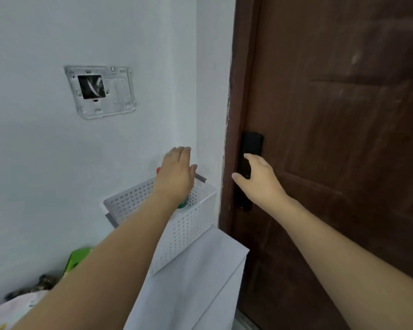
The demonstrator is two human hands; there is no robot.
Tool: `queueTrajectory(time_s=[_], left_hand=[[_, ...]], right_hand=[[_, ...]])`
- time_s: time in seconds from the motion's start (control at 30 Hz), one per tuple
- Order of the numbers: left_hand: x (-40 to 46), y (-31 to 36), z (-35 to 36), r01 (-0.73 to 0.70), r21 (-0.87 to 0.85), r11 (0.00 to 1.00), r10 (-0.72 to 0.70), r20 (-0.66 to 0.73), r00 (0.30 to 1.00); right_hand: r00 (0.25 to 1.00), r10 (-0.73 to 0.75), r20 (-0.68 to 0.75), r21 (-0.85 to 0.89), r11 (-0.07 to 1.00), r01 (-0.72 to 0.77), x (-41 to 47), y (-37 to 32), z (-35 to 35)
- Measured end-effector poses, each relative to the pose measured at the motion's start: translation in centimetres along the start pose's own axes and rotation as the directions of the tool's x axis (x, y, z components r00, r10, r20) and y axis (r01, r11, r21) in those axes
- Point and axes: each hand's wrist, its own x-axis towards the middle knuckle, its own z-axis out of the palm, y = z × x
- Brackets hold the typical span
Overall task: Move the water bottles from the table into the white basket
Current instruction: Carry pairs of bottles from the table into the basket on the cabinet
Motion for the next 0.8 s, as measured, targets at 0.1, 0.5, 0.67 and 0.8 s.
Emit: queueTrajectory(time_s=[0.1, 0.5, 0.67, 0.8], left_hand=[[-1.5, 4.2, -1.1, -0.095, 0.021, 0.995, 0.094, 0.020, 0.995], [-11.1, 23.5, -4.5, -0.287, 0.034, 0.957, 0.284, 0.070, 0.956], [-17.0, 31.7, -4.4, -0.264, -0.004, 0.965, 0.263, 0.069, 0.962], [-21.2, 37.7, -4.2, -0.279, -0.057, 0.959, 0.283, 0.095, 0.954]], right_hand=[[0.999, 0.041, -0.015, -0.070, 0.997, -0.042, -4.1, 0.4, -4.0], [0.979, 0.125, -0.160, -0.198, 0.968, -0.156, -22.0, 5.7, -20.4], [0.980, 0.148, -0.132, -0.205, 0.963, -0.173, -29.7, 8.7, -26.4], [0.972, 0.188, -0.138, -0.195, 0.957, -0.213, -35.2, 10.4, -30.4]])
